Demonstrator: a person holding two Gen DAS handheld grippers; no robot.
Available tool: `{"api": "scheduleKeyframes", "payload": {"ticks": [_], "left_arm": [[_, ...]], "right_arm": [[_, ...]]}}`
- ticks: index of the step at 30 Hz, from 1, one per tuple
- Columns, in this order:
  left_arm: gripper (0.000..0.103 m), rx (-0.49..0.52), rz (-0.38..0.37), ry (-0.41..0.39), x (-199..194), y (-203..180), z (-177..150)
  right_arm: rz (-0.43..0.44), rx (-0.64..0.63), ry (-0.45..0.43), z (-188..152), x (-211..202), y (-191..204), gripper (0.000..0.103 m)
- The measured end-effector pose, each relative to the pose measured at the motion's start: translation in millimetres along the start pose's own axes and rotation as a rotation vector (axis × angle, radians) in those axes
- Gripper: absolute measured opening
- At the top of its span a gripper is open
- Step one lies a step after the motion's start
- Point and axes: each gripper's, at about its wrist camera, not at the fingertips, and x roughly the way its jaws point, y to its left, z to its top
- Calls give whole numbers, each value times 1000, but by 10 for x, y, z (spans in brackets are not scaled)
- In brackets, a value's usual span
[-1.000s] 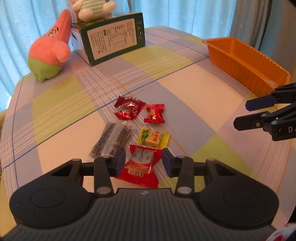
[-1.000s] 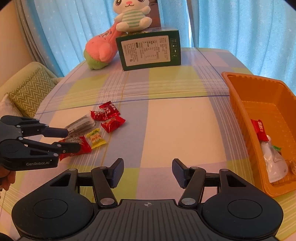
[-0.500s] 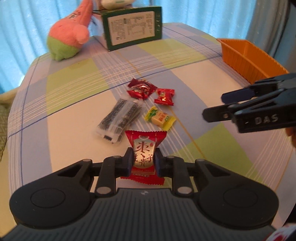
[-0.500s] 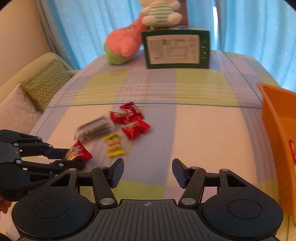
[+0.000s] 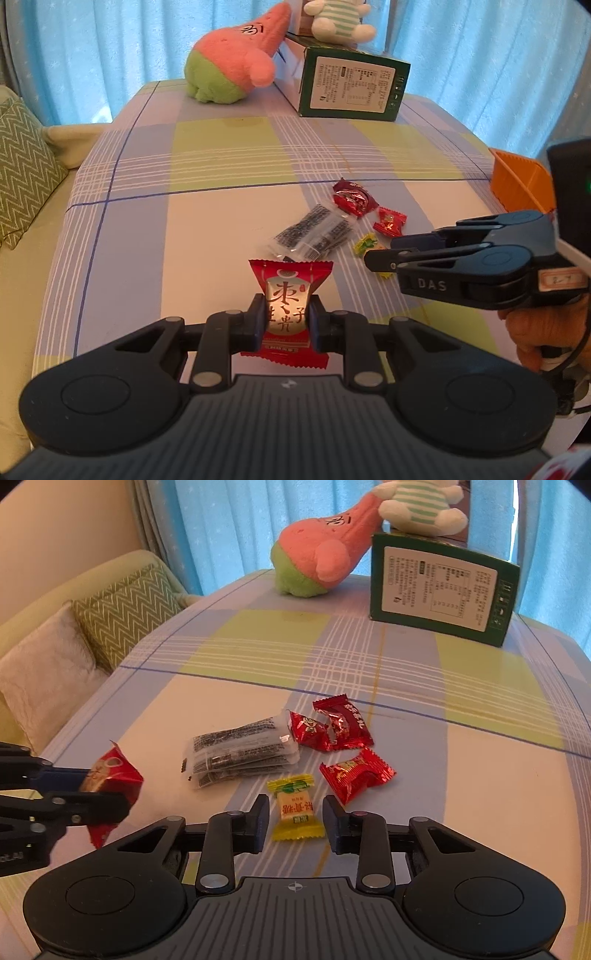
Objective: Organize snacks
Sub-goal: 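Grasp the red printed candy packet with the left tool while the right tool grasps the yellow-green candy, then carry both held candies over the orange tray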
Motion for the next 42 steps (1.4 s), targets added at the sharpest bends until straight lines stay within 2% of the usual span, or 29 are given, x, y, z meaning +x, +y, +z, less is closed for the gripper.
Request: {"api": "scheduleKeyframes", "payload": {"ticks": [5, 9, 20, 30, 42], "left_arm": [[21, -22, -4, 0, -19, 16, -14], [21, -23, -6, -6, -67, -26, -16], [21, -16, -31, -25, -406, -469, -88], [21, -23, -49, -48, -830, -1043, -238], [21, -16, -80, -62, -1126, -1621, -348]], "right_arm": [[-6, -8, 6, -12, 32, 37, 21], [-12, 14, -18, -47, -148, 52, 21], [-85, 114, -93, -345, -1086, -19, 20], [-161, 200, -112, -736, -1875, -192, 20], [-201, 261, -164, -1040, -2578, -398, 20]]}}
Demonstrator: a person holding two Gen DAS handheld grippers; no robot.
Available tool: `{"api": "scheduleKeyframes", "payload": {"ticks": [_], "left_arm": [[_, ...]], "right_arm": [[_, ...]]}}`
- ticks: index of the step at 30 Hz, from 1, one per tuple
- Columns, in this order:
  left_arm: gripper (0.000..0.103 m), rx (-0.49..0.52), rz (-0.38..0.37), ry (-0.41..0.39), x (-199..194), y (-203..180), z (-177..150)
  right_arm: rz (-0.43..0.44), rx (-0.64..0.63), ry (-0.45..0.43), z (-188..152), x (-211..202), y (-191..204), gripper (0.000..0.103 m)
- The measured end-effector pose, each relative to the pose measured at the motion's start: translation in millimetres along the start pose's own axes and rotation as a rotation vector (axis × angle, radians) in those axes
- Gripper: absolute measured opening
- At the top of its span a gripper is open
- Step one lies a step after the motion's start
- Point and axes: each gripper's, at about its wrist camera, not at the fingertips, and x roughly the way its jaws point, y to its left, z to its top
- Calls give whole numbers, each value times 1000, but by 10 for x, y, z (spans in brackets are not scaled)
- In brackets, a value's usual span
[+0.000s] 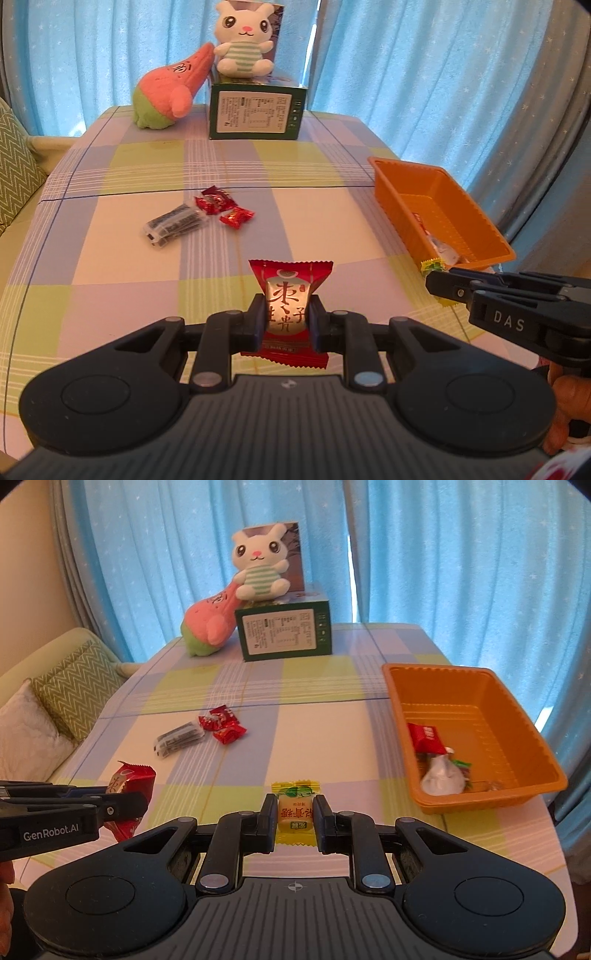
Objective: Organize snacks
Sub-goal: 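Carry both held candies over the orange tray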
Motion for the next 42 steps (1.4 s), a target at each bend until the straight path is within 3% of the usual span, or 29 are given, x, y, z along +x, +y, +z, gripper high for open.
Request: {"api": "scheduleKeyframes", "payload": {"ticks": [21, 42], "left_arm": [[21, 83, -83, 25, 159, -673, 74], [21, 163, -199, 40, 870, -1580, 597]], "right_arm": [[-84, 125, -34, -57, -335, -779, 20], [-173, 188, -57, 299, -123, -1798, 20]]}}
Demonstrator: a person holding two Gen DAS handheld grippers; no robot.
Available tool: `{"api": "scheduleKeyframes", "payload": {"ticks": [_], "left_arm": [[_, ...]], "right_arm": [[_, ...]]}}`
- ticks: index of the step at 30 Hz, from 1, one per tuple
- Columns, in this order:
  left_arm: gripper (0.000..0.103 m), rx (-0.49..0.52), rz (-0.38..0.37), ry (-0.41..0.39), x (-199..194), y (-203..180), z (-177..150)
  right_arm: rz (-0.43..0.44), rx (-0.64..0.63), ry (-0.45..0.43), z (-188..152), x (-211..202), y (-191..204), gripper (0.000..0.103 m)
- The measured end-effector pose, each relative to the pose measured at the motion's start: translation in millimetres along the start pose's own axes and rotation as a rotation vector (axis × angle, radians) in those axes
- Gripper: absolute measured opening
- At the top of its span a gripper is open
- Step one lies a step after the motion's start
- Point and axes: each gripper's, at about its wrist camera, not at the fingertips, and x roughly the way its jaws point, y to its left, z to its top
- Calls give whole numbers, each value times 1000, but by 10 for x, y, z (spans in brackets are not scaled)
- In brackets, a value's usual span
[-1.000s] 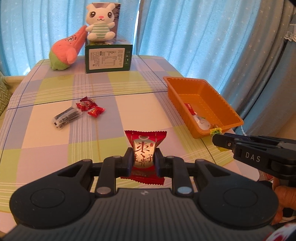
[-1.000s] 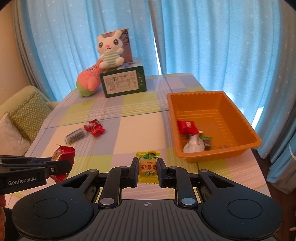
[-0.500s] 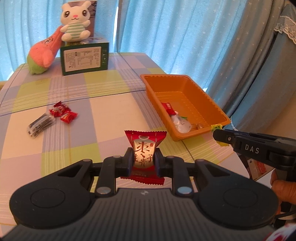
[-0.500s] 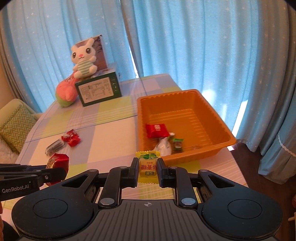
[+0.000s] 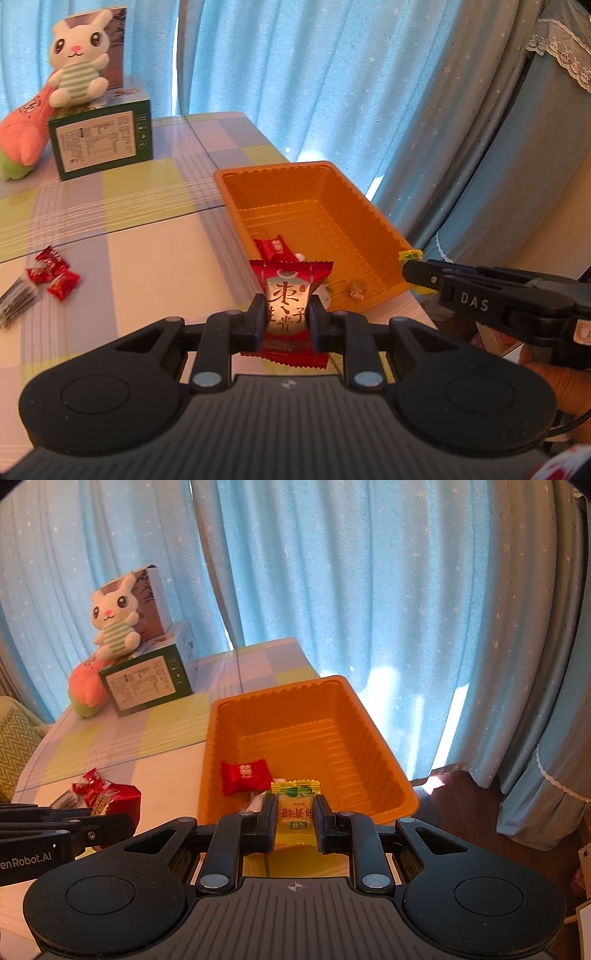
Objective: Organize snacks
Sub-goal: 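Carry both held candies over the orange tray, then open both tools to drop the candies into the tray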
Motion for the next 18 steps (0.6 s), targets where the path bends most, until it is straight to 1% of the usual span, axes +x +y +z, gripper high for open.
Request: {"api": "scheduleKeyframes", "payload": {"ticks": [9, 18], "left_arm": [[21, 15, -16, 16, 413, -118, 245], [21, 14, -23, 38, 768, -149, 344]], "right_arm": [[-5, 14, 9, 160, 281, -172, 20], [-9, 25, 22, 211, 468, -256, 20]]}}
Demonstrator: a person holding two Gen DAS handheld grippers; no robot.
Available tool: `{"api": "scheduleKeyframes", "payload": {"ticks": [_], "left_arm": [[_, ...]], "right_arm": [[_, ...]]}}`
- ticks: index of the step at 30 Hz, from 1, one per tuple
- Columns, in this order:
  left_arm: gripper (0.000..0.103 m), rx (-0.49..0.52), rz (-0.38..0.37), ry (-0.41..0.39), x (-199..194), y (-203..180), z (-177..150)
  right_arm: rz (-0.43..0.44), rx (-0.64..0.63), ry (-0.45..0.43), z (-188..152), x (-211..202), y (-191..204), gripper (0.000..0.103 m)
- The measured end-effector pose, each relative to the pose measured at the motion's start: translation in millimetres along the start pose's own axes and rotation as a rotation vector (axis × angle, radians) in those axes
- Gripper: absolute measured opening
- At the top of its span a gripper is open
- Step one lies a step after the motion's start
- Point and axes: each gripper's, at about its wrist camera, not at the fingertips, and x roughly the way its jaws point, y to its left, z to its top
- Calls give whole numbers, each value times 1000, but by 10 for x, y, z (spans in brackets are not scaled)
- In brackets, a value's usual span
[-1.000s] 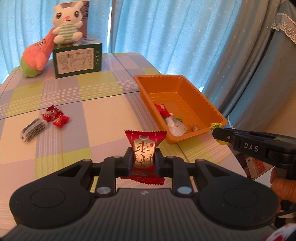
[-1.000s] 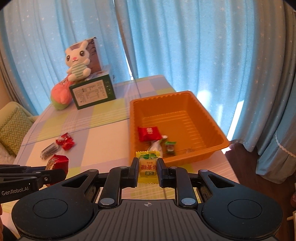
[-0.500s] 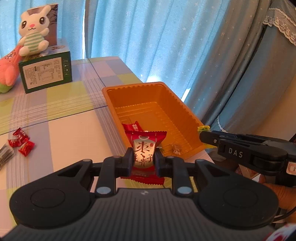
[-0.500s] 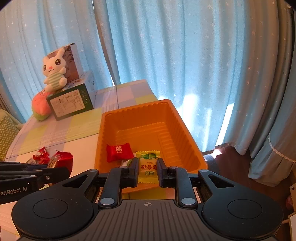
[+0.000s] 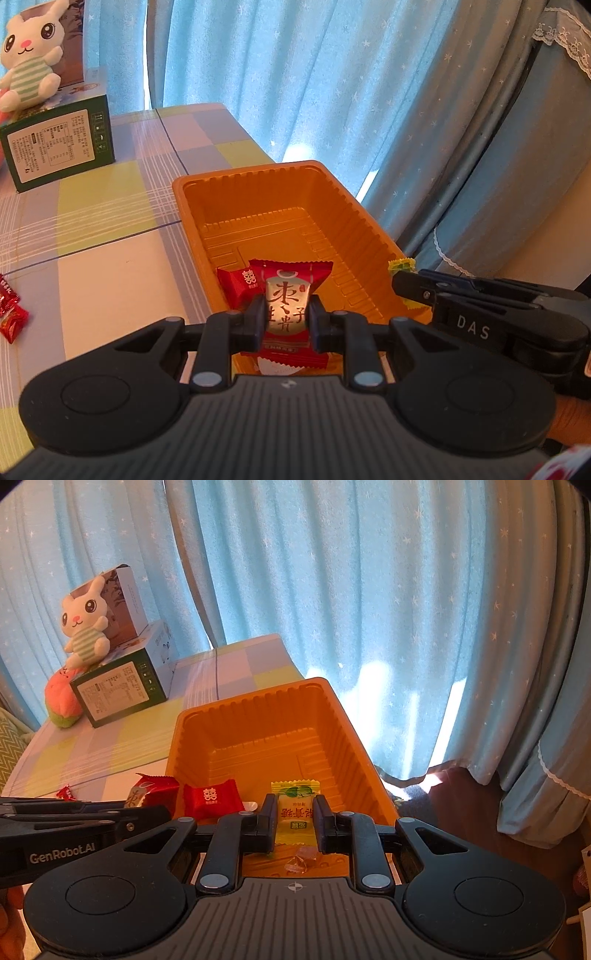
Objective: Organize snacks
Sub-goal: 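Open both tools to drop the candies into the tray, then move both tools back toward the remaining snacks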
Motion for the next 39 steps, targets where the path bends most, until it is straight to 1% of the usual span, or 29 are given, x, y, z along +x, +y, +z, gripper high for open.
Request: {"api": "scheduleKeyframes", "payload": {"ticks": [2, 4, 5, 6, 7, 10, 20, 23, 25, 27, 28, 29, 34, 39], "left_arm": [[21, 0, 0, 2, 54, -1, 12], [22, -19, -19, -9, 114, 20, 26], [24, -30, -27, -8, 141, 36, 26], [29, -42, -35, 3, 165, 57, 27], [31, -51, -37, 8, 175, 78, 22], [31, -41, -13, 5, 132, 118, -20], [33, -67, 47, -3, -102, 321, -207], [35, -83, 46, -1, -162, 372, -250], [43, -88, 53, -4, -224, 406, -285], [49, -89, 62, -11, -296, 432, -329], [52, -91, 64, -14, -330, 445, -349], [54, -89, 67, -18, -372, 455, -375], [63, -86, 84, -34, -574, 499, -487], [67, -93, 109, -55, -848, 558, -631]], "right_arm": [[1, 1, 3, -1, 24, -6, 20], [0, 3, 6, -18, 41, -11, 20], [-1, 4, 9, -24, 48, -4, 20], [-1, 4, 11, -30, 53, -5, 20], [0, 5, 12, -35, 56, -5, 20], [1, 6, 13, -38, 57, -8, 20], [28, 7, 4, 17, 79, 67, 21], [54, 36, -6, 67, 126, 77, 21], [92, 90, -1, 105, 163, 38, 21], [91, 120, 8, 125, 170, 16, 29], [96, 128, 4, 131, 148, 3, 43], [102, 136, -2, 126, 120, -10, 50], [83, 159, 1, 45, -67, -21, 50], [67, 156, 4, -137, -338, 79, 50]]}}
